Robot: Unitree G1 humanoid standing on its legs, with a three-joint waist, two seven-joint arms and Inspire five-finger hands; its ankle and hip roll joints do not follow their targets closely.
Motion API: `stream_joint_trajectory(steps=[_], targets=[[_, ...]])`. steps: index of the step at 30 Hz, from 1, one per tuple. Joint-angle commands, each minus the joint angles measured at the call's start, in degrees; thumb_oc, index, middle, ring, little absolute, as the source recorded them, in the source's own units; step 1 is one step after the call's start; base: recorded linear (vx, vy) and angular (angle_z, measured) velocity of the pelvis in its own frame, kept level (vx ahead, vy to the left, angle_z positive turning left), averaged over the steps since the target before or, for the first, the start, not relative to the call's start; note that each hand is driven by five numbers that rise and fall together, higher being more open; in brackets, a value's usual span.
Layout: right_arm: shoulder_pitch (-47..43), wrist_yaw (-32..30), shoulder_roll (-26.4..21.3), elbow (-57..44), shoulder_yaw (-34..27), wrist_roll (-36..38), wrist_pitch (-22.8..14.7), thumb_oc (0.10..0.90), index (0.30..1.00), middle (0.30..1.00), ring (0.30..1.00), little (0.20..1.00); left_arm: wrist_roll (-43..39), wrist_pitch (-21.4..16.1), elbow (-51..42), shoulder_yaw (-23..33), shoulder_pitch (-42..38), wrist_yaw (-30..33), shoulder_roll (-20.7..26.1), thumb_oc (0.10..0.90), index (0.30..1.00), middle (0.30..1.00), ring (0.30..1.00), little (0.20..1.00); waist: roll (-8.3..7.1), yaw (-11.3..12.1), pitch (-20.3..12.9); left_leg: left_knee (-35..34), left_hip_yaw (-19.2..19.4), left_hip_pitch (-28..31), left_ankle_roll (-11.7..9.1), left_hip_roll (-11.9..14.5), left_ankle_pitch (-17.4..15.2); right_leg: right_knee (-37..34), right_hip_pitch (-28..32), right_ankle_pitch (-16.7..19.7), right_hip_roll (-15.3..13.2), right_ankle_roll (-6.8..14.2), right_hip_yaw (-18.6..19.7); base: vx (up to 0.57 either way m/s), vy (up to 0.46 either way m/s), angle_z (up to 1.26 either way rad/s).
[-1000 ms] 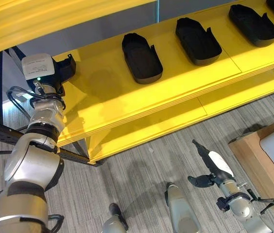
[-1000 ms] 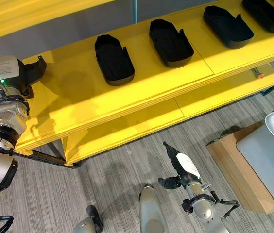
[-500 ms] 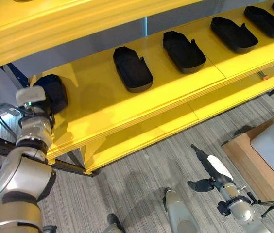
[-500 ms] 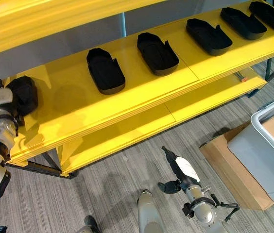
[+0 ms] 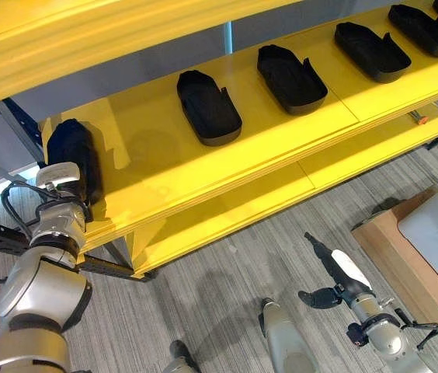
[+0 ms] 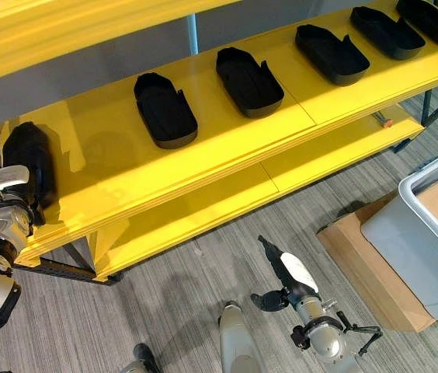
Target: Move parts from the plastic box to the shelf.
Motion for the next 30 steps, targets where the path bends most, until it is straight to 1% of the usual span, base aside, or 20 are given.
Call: stream_joint_trajectory(steps=[1, 8, 15, 21, 26, 30], targets=[[-2.94, -1.24, 1.01, -5.5, -1.97, 1.29, -4.05, 0.9, 1.0, 1.0, 1.0, 1.0, -0.12, 1.23, -0.48, -0.14, -6.08, 2.33, 3.42, 0.9, 1.0, 1.0, 1.0, 1.0, -1.3, -0.56, -0.42, 8.67, -2.38, -3.92, 1.54, 0.86, -3.28, -3.11, 3.73, 1.28, -1.27, 1.49, -0.81, 0.0, 0.0, 0.0], [-2.94, -1.45, 1.02, -5.41, -1.8, 0.79, -3.7, 0.9, 1.0, 1.0, 1.0, 1.0, -0.2, 1.28, -1.4, -0.71, -7.09, 2.75, 2.46, 0.9, 1.0, 1.0, 1.0, 1.0, -1.29, -0.2, -0.14, 8.97, -2.98, -4.31, 1.65, 0.7, -3.32, -3.07, 3.9, 1.38, -1.47, 1.55, -1.07, 0.0, 0.0, 0.0], [-3.43, -1.96, 0.66, -5.2, -1.63, 0.15, -3.42, 0.9, 1.0, 1.0, 1.0, 1.0, -0.18, 1.44, -2.31, -1.35, -8.03, 3.5, 1.3, 0.9, 1.0, 1.0, 1.0, 1.0, -1.62, 0.08, 0.26, 9.3, -3.42, -4.88, 1.85, 0.56, -3.37, -2.56, 3.64, 1.29, -1.58, 1.43, -1.27, 0.0, 0.0, 0.0], [-3.22, -2.14, 0.69, -5.47, -2.13, 0.15, -3.35, 0.9, 1.0, 1.0, 1.0, 1.0, -0.18, 1.43, -2.36, -1.69, -8.72, 3.36, 1.26, 0.9, 1.0, 1.0, 1.0, 1.0, -1.81, 0.08, 0.47, 9.57, -3.43, -5.35, 1.99, 0.46, -3.55, -2.43, 2.98, 1.44, -1.5, 1.47, -1.03, 0.0, 0.0, 0.0], [-2.94, -2.44, 0.43, -5.85, -2.58, 0.13, -3.6, 0.9, 1.0, 1.0, 1.0, 1.0, 2.57, 1.32, -3.06, -4.34, -9.96, 4.06, 1.34, 0.9, 1.0, 1.0, 1.0, 1.0, -2.07, -0.15, 0.73, 10.11, -3.51, -6.07, 2.21, 0.59, -3.77, -2.35, 2.22, 1.69, -1.38, 1.6, -0.97, 0.0, 0.0, 0.0], [-2.88, -2.85, 0.52, -5.76, -2.69, 0.01, -3.55, 0.9, 1.0, 1.0, 1.0, 1.0, 3.56, 1.26, -3.87, -5.27, -10.03, 4.6, 0.57, 0.9, 1.0, 1.0, 1.0, 1.0, -2.13, -0.16, 0.98, 10.27, -3.52, -6.4, 2.39, 0.52, -3.88, -2.46, 1.92, 1.81, -1.38, 1.7, -0.89, 0.0, 0.0, 0.0]])
